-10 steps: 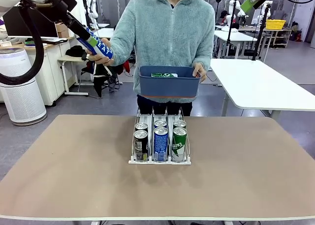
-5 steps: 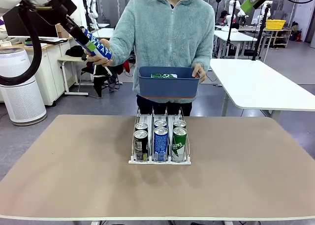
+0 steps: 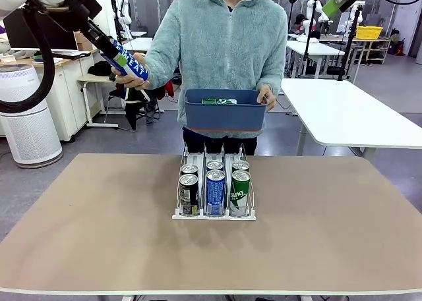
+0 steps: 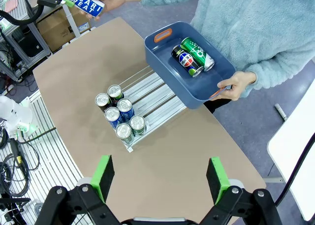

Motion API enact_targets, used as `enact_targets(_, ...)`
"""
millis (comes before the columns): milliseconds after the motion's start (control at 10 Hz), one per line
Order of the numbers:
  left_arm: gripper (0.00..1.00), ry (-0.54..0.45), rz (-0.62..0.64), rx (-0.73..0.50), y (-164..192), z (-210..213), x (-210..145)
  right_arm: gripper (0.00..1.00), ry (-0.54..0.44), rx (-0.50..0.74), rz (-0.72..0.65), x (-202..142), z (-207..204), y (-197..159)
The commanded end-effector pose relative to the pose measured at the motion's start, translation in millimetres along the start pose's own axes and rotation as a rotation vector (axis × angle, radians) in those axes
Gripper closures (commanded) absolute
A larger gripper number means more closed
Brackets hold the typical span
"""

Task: Fill the beverage cans into the dispenser.
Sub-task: Pick up the Ionic drink handed by the human.

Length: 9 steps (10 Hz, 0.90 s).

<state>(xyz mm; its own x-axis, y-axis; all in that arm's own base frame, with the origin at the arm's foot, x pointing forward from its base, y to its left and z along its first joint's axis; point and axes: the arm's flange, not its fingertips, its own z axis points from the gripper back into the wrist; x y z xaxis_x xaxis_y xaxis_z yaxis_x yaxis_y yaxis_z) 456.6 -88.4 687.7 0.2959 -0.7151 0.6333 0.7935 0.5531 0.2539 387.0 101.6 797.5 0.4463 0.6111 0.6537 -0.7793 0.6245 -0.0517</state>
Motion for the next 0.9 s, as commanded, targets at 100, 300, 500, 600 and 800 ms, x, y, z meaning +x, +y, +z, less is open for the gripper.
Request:
enact_targets(100, 1.0, 0.009, -0.012, 0.022, -2.9, 2.2, -5.5, 0.0, -0.003, 0.005, 0.006, -1.3, -0.3, -1.2)
enact_targets(300, 1.0, -0.021, -0.028, -0.002, -5.2, 2.5, -1.7, 0.0, -0.003, 0.005, 0.006, -1.3, -0.3, -1.2)
enact_targets(500, 1.0, 0.003, -0.006, -0.002, -0.9, 0.1, -0.6, 0.0, -0.003, 0.005, 0.006, -1.3, -0.3, -1.2)
enact_targets(600, 1.0, 0.003, -0.006, -0.002, -0.9, 0.1, -0.6, 0.0, -0.003, 0.005, 0.006, -1.3, -0.3, -1.2)
enact_targets(800, 1.0, 0.003, -0.006, -0.002, -0.9, 0.1, -0.6, 0.0, -0.003, 0.005, 0.006, -1.3, -0.3, -1.2)
